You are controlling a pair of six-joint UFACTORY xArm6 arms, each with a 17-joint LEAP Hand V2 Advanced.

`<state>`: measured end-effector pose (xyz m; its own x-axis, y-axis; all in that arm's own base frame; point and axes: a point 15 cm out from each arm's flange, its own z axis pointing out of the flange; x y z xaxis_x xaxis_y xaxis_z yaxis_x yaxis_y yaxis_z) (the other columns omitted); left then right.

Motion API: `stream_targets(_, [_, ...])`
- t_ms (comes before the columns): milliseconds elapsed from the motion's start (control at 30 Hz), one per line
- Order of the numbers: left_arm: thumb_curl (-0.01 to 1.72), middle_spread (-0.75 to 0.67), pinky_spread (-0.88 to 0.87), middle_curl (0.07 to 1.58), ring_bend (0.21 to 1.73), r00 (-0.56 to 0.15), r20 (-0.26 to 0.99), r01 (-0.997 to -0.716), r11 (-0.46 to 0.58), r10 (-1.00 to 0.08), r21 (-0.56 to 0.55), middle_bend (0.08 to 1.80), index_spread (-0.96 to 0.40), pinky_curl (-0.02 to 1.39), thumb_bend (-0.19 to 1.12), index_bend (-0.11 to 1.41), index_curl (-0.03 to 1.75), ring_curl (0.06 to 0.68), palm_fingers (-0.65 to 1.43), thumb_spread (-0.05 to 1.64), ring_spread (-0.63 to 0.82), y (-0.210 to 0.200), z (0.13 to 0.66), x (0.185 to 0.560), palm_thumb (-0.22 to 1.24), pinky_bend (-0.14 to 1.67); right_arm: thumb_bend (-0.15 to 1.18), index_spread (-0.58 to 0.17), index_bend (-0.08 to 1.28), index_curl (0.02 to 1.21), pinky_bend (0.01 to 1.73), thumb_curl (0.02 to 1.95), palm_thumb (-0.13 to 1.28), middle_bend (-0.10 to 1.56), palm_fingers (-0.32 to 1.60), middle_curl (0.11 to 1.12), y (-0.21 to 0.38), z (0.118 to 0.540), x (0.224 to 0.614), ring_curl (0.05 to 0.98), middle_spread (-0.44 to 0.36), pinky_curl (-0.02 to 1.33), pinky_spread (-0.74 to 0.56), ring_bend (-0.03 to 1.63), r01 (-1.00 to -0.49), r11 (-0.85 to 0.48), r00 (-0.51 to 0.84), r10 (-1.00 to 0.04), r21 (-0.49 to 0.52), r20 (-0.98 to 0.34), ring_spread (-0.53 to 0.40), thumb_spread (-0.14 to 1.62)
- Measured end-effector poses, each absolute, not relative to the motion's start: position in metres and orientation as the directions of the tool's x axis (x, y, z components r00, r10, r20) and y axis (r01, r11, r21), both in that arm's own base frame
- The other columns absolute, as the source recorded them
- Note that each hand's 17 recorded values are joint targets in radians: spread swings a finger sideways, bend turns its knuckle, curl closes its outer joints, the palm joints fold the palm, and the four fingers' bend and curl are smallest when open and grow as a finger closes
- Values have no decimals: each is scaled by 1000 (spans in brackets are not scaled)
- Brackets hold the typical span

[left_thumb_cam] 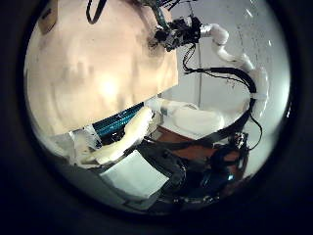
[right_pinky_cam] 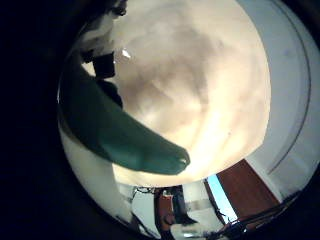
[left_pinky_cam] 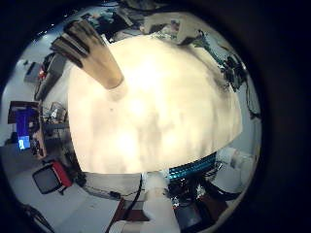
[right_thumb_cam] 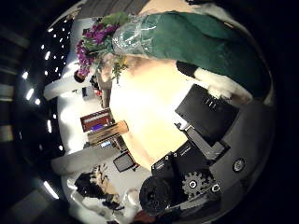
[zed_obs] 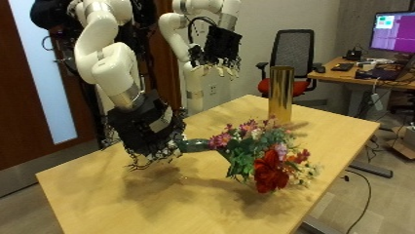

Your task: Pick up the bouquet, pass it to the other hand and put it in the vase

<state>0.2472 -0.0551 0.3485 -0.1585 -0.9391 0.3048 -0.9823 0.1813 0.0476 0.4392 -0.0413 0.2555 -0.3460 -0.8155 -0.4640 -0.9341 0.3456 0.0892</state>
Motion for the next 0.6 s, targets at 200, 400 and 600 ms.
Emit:
stream_targets(200, [319, 469, 539, 317, 425, -131, 303, -989, 146, -944, 26, 201, 190, 187, -29, 295, 465, 194, 201, 933, 587, -46, 358, 255, 454, 165, -11, -275, 1034, 928, 1345, 828, 1218, 1347, 1139, 753, -17, 304, 430, 605, -142, 718, -211, 1438, -957, 289, -256, -765, 40, -592, -197, 557])
stream_targets(400, [314, 423, 523, 323, 431, -106, 352, -994, 105, -930, -23, 213, 169, 182, -28, 307, 472, 195, 239, 944, 560, -43, 379, 267, 452, 163, -13, -276, 1037, 952, 1311, 879, 1226, 1359, 1137, 750, 7, 369, 423, 604, -135, 749, -215, 1440, -971, 233, -121, -665, -51, -737, -196, 443])
stream_targets(600, [311, 355, 495, 330, 444, -89, 433, -995, 59, -897, -83, 237, 137, 171, -29, 332, 483, 194, 292, 954, 529, -45, 405, 282, 443, 156, -18, -268, 1033, 970, 1278, 909, 1220, 1364, 1136, 745, 31, 427, 413, 603, -133, 786, -224, 1442, -967, 177, 59, -550, -185, -833, -195, 345])
